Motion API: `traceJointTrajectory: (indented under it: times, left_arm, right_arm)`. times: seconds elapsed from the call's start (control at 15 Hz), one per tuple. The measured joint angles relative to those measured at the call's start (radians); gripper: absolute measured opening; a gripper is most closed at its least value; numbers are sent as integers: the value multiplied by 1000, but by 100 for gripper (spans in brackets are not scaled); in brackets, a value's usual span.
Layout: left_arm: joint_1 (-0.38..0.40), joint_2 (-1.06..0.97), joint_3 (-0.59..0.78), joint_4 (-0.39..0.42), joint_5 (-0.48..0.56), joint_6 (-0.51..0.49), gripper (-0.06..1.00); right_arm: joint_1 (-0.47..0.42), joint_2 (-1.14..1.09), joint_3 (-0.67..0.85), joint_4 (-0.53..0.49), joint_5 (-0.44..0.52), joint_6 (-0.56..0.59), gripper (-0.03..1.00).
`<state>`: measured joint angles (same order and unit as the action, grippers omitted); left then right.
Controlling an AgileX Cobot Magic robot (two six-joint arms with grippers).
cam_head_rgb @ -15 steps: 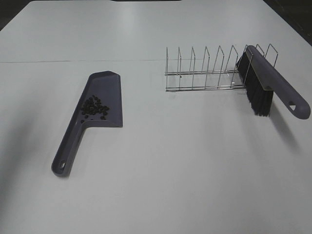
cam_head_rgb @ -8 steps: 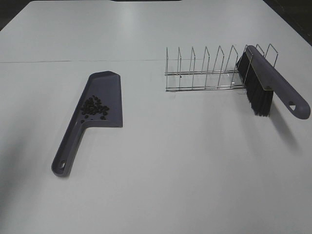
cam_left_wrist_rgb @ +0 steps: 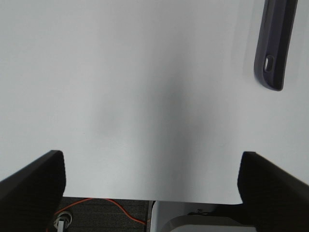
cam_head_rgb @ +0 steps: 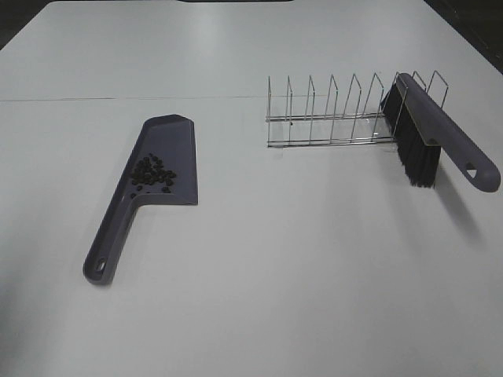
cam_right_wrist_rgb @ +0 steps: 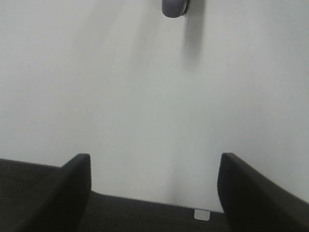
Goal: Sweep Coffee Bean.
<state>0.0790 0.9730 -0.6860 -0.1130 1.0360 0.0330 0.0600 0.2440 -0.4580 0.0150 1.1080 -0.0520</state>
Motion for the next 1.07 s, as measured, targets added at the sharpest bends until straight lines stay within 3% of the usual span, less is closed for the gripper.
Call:
traceJointTrajectory:
  times: [0.27,0.67,0.87,1.07]
  left_arm:
    - [0,-209,97,0,7,-1,88]
    - [0,-431,111,12,143,-11,88]
    - [0,-528,119,17,147,-11,88]
    - [0,-598,154,18,71,-11,88]
  right_arm:
    - [0,0,0,0,0,0,64]
    - [0,0,0,0,0,0,64]
    - [0,0,0,0,0,0,64]
    - [0,0,0,0,0,0,64]
